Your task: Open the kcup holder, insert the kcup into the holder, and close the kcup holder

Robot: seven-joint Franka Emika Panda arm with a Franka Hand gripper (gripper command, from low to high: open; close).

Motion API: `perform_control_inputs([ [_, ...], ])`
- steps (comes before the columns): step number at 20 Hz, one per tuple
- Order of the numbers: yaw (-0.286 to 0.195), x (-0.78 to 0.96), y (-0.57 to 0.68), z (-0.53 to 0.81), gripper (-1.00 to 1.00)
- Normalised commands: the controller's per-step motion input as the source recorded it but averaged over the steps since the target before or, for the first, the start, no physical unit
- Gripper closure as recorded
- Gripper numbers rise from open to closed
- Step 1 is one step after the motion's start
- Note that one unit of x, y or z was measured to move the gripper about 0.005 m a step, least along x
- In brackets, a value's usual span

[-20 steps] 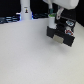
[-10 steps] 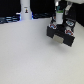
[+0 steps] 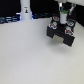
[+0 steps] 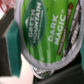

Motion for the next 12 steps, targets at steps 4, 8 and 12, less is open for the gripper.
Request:
perform_control_inputs([
  [4, 0.077, -0.06, 0.18, -0.22, 1.0],
  [8, 0.029, -0.02, 0.06, -0.24, 1.0],
  [12, -0.003, 0.0, -0.01, -0.21, 1.0],
])
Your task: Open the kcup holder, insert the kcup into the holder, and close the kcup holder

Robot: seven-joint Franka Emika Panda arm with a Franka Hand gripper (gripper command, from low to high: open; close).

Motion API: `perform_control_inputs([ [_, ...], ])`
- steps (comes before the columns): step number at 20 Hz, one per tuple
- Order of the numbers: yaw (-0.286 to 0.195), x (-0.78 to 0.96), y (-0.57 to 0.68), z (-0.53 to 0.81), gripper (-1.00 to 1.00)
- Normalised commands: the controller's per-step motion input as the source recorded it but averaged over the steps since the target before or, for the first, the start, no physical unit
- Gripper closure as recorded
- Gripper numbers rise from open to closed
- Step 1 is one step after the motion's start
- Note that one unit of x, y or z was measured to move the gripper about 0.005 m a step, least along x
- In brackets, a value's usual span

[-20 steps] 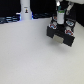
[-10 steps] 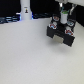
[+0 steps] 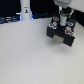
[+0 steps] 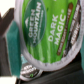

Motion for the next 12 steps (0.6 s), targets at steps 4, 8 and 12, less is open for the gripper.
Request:
perform_control_inputs([
  [4, -0.009, 0.08, -0.01, -0.11, 1.0],
  [8, -0.007, 0.01, -0.04, -0.12, 1.0],
  [12, -0.004, -0.01, -0.04, -0.13, 1.0],
])
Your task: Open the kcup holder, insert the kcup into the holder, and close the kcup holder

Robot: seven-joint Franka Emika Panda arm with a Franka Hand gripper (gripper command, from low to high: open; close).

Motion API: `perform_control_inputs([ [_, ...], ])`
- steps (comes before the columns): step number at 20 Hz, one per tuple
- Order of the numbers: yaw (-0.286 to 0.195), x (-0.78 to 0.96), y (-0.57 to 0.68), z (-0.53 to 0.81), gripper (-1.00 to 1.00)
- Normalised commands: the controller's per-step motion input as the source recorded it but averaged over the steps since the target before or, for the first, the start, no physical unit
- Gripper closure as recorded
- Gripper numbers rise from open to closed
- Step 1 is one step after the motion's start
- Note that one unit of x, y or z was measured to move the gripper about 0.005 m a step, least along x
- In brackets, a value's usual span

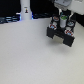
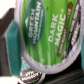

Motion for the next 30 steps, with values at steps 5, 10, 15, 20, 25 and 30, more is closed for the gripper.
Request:
perform_control_inputs([
  [5, 0.0, -0.04, -0.04, -0.08, 1.0],
  [10, -0.008, -0.01, -0.07, 0.16, 1.0],
  [15, -0.059, 0.0, -0.29, 0.47, 1.0],
  [20, -0.008, 0.01, -0.07, -0.04, 1.0],
  [25, 0.021, 0.02, 0.05, -0.2, 1.0],
  [30, 0.001, 0.03, 0.01, -0.19, 1.0],
])
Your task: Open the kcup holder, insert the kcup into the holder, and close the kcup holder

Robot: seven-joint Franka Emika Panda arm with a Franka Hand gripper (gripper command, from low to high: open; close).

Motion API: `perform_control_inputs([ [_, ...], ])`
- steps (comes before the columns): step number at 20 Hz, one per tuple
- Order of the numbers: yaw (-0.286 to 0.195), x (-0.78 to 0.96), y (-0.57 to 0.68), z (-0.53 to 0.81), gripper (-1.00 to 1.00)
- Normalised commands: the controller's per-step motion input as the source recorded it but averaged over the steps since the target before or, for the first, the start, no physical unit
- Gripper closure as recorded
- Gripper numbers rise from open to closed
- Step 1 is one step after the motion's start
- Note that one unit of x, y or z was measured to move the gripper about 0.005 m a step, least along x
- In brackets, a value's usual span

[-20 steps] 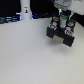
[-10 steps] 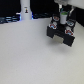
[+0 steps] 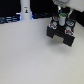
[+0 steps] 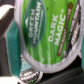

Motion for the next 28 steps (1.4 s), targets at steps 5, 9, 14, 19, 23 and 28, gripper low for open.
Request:
perform_control_inputs([
  [5, 0.017, 0.02, 0.06, -0.18, 1.0],
  [9, 0.033, 0.01, 0.07, -0.17, 1.0],
  [14, 0.016, 0.05, 0.09, -0.21, 1.0],
  [19, 0.031, 0.06, 0.12, -0.13, 1.0],
  [23, 0.055, 0.06, 0.14, 0.01, -1.0],
  [28, 0.082, 0.1, 0.1, 0.19, -1.0],
])
